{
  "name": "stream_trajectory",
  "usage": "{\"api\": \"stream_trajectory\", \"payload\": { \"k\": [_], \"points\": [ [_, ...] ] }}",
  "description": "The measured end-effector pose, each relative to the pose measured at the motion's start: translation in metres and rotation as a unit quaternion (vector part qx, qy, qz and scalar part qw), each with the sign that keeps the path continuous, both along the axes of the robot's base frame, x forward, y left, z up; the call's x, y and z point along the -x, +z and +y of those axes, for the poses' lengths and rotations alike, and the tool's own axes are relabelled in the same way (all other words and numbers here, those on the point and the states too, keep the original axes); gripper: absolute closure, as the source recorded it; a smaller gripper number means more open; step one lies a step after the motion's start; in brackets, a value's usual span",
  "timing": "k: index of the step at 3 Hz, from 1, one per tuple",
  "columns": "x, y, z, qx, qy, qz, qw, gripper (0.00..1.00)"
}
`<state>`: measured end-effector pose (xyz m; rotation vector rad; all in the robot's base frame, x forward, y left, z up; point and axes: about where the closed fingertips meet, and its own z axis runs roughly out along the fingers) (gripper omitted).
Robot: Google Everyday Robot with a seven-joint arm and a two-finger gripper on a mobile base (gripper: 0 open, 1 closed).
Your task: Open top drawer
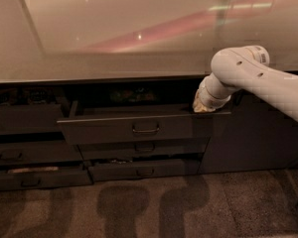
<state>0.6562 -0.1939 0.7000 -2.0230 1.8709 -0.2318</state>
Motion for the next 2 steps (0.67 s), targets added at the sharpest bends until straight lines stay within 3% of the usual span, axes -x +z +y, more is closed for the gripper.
{"api": "stream_trajectory", "payload": {
  "k": [1,2],
  "points": [
    [-0.0091,-0.0053,-0.0078,-0.004,-0.011,0.021,0.9997,1.00],
    [-0.0092,-0.0055,-0.0078,-0.004,-0.011,0.021,0.9997,1.00]
  ]
}}
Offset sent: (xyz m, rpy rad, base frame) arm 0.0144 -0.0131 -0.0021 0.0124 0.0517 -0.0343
